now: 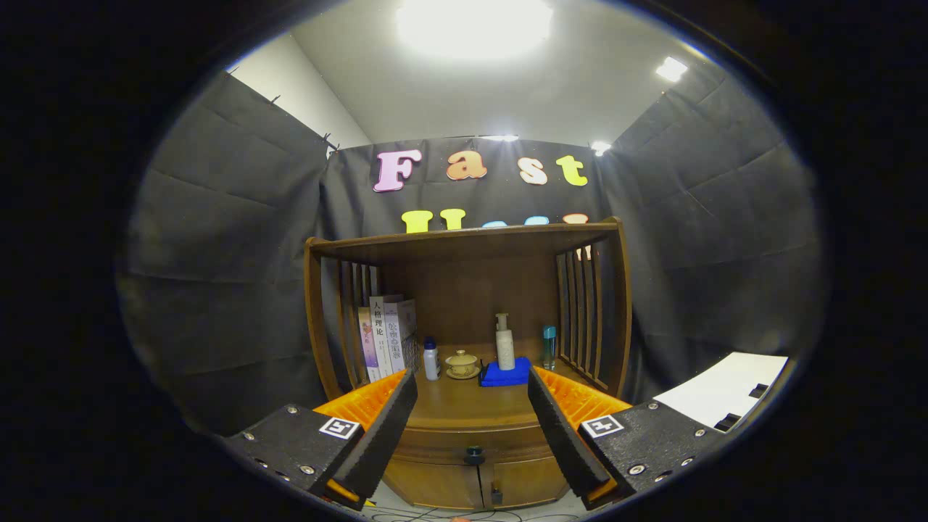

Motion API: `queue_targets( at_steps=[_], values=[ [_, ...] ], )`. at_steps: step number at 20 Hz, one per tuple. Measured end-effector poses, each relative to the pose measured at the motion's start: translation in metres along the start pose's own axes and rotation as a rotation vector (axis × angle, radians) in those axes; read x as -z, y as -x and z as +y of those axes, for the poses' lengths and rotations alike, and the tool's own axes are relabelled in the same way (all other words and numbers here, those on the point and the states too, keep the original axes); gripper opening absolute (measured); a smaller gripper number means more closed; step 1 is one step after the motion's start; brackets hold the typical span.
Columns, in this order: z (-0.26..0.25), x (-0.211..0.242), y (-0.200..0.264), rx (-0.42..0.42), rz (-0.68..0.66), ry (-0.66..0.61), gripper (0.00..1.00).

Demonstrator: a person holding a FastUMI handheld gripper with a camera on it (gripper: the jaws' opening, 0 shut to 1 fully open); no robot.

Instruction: Pull open the drawer, take out the items inside it, and place them on the countertop above the cabinet.

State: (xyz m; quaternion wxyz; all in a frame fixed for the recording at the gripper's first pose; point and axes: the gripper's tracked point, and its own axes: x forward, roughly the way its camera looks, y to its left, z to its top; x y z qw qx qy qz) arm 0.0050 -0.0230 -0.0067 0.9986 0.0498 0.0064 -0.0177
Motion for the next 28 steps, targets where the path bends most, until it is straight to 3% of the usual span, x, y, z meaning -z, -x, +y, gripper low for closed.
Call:
queue_targets(
  at_steps=[13, 20, 28],
  values=[
    [0.010, 0.034, -0.016, -0.027, 0.051, 0.069, 0.95],
    [0.015, 0.070, -0.038, -0.068, 0.130, 0.033, 0.95],
    [0.021, 0.114, -0.082, -0.082, 0.193, 0.109, 0.96]
  ],
)
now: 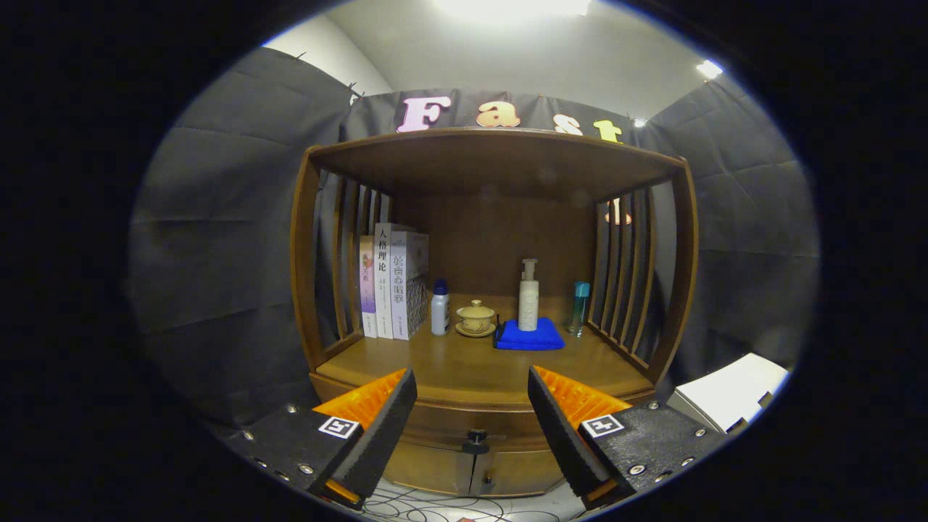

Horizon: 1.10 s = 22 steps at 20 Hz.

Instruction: Pull open the drawer, take out the items inside it, and place them on the countertop above the cabinet.

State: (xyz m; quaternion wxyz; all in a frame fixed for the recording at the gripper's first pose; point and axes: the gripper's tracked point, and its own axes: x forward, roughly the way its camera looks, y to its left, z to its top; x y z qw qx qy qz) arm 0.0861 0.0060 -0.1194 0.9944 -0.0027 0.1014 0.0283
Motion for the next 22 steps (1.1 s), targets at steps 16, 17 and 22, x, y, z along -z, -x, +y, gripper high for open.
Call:
queue_targets(
  at_steps=[16, 17, 22],
  values=[
    [0.009, 0.146, -0.062, 0.056, 0.202, -0.011, 0.96],
    [0.004, 0.151, -0.062, 0.070, 0.209, -0.002, 0.96],
    [-0.013, 0.178, -0.076, 0.117, 0.208, -0.026, 0.92]
  ],
)
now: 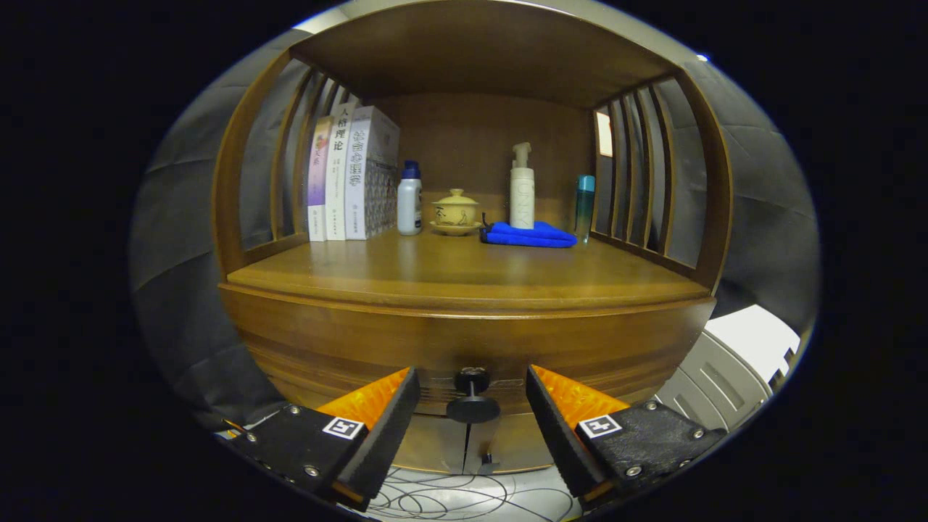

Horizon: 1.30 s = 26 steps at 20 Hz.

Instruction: Pull open the drawer, take out the items inside it, and place them on the countertop above the cabinet.

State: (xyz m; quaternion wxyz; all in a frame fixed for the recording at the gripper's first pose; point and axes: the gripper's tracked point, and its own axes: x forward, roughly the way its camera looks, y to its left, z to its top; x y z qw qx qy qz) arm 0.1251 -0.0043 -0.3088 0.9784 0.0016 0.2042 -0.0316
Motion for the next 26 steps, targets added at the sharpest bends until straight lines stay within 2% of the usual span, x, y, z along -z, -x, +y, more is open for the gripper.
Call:
queue_targets(
  at_steps=[5, 7, 10, 13, 16, 20, 26],
  values=[
    [-0.007, 0.020, -0.019, 0.014, 0.022, 0.003, 0.80],
    [0.000, 0.023, -0.021, -0.012, 0.024, -0.016, 0.72],
    [0.002, 0.023, -0.022, -0.004, -0.001, -0.017, 0.50],
    [0.002, 0.025, -0.021, -0.001, -0.013, -0.002, 0.46],
    [0.002, 0.024, -0.021, -0.016, -0.043, -0.027, 0.34],
    [-0.001, 0.028, -0.010, -0.019, -0.022, -0.021, 0.33],
    [-0.005, 0.040, 0.029, -0.014, -0.006, -0.036, 0.33]
  ],
)
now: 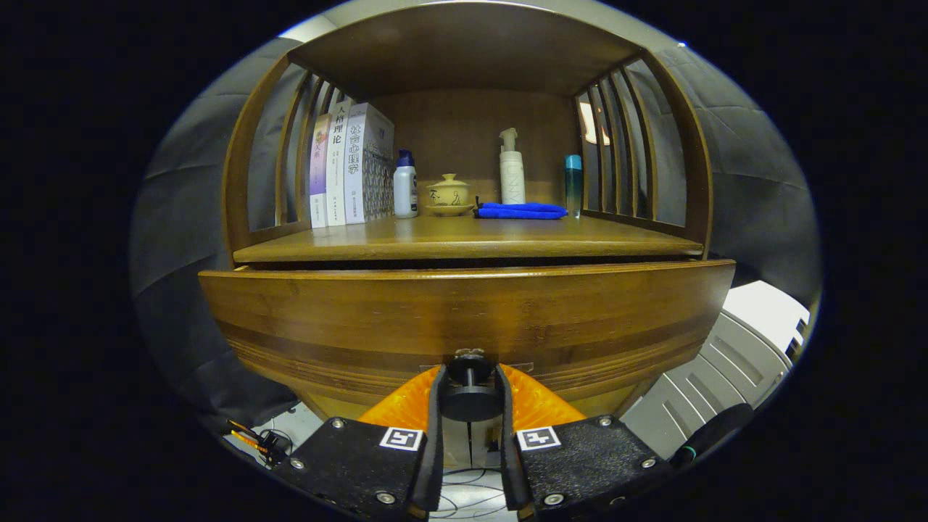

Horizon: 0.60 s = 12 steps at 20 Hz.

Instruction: Pull open the drawer, take out the items inside it, and place them on the countertop above the cabinet.

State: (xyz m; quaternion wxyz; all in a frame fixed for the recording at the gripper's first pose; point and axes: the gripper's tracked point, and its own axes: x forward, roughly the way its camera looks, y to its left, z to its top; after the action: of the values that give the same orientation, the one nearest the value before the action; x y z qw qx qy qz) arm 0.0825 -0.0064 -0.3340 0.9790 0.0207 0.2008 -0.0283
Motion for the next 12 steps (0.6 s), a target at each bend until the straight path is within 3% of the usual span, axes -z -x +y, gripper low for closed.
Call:
queue_targets(
  at_steps=[12],
  values=[
    [-0.004, 0.027, 0.079, -0.016, -0.033, 0.041, 0.33]
  ],
)
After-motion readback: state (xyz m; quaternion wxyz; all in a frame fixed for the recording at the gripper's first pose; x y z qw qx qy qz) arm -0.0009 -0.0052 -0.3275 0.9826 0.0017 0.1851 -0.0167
